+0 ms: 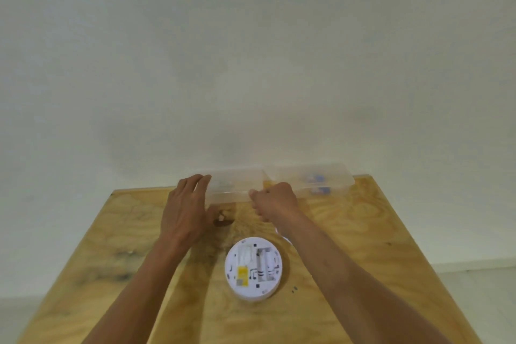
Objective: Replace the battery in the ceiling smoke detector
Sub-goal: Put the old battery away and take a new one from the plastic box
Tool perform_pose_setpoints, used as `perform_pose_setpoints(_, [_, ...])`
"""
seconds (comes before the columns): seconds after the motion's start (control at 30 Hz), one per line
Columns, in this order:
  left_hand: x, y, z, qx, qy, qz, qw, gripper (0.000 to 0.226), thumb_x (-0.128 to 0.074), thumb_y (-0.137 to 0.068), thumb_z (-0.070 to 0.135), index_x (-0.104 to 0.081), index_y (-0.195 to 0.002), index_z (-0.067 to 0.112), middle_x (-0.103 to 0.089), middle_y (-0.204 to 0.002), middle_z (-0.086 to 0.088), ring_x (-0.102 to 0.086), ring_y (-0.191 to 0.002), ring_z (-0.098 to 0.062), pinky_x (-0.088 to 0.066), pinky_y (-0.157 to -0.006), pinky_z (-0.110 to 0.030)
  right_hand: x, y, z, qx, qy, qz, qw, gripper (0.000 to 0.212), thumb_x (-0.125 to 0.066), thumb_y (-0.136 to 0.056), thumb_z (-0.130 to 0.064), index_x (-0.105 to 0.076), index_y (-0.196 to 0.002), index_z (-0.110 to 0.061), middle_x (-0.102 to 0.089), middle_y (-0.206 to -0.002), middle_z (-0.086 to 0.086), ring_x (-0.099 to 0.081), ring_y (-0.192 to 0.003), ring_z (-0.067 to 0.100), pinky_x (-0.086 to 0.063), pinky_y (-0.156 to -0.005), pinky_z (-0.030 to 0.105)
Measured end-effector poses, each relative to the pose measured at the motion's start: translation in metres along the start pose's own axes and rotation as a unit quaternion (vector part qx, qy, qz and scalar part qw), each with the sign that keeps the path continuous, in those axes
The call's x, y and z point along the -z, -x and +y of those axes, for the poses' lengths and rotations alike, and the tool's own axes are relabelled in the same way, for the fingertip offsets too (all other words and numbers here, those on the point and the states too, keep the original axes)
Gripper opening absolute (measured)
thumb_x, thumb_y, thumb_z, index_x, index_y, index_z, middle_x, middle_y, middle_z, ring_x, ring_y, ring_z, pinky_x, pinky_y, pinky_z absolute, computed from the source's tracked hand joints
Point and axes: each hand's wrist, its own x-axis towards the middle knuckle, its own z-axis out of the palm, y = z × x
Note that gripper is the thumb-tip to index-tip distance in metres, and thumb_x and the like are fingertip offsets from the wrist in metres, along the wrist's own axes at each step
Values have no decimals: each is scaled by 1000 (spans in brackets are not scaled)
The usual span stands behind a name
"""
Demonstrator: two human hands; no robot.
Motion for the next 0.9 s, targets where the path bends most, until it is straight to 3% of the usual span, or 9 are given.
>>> perform_pose_setpoints(0.07, [-2, -1, -17, 8, -9, -15, 1000, 68, -79, -84, 21, -51, -145, 12, -54, -146, -10, -46, -134, -32, -46, -102, -47, -12, -5, -4, -73, -88, -8, 993, 42, -69, -91, -22, -61, -117, 10, -66, -68, 11, -56, -52, 20, -49, -51, 28])
perform_pose_setpoints(0.17, [-7, -8, -31, -15, -12, -29, 999, 61, -81, -81, 11, -58, -138, 12, -60, -138, -9, -50, -130, -32, -50, -95, -45, -24, -10, -7, -109, -152, -2, 982, 47, -65, -96, -20, -50, -129, 11, -59, -60, 11, -48, -43, 15, -44, -40, 23])
perform_pose_setpoints(0.3, [-13, -18, -41, -35, 14, -24, 999, 55, -87, -75, 10, -67, -126, 5, -68, -124, -11, -57, -119, -37, -55, -87, -48, -35, -14, -4, -125, -200, 8, 972, 31, -60, -99, -19, -56, -113, 8, -58, -60, 11, -45, -43, 15, -42, -38, 22])
perform_pose_setpoints(0.5, [-18, -19, -49, -49, 44, -1, 998, 54, -88, -73, 11, -69, -123, 4, -68, -122, -10, -57, -118, -36, -55, -86, -48, -36, -19, -2, -139, -232, 10, 963, 14, -60, -98, -15, -59, -103, -2, -56, -56, 7, -43, -41, 13, -38, -36, 20])
perform_pose_setpoints(0.73, [-20, -21, -52, -62, 61, 5, 996, 55, -89, -71, 10, -69, -121, 3, -69, -121, -12, -58, -116, -39, -56, -86, -48, -35, -18, -3, -147, -220, 18, 964, 23, -62, -97, -16, -63, -112, 1, -59, -63, 10, -44, -44, 13, -38, -36, 20])
perform_pose_setpoints(0.9, [-20, -23, -58, -73, 72, 14, 995, 55, -88, -71, 13, -70, -121, 6, -69, -121, -10, -57, -115, -36, -56, -86, -46, -68, -8, -17, -154, -197, -35, 968, 29, -64, -96, -19, -63, -112, 6, -67, -69, 12, -49, -43, 11, -42, -36, 18])
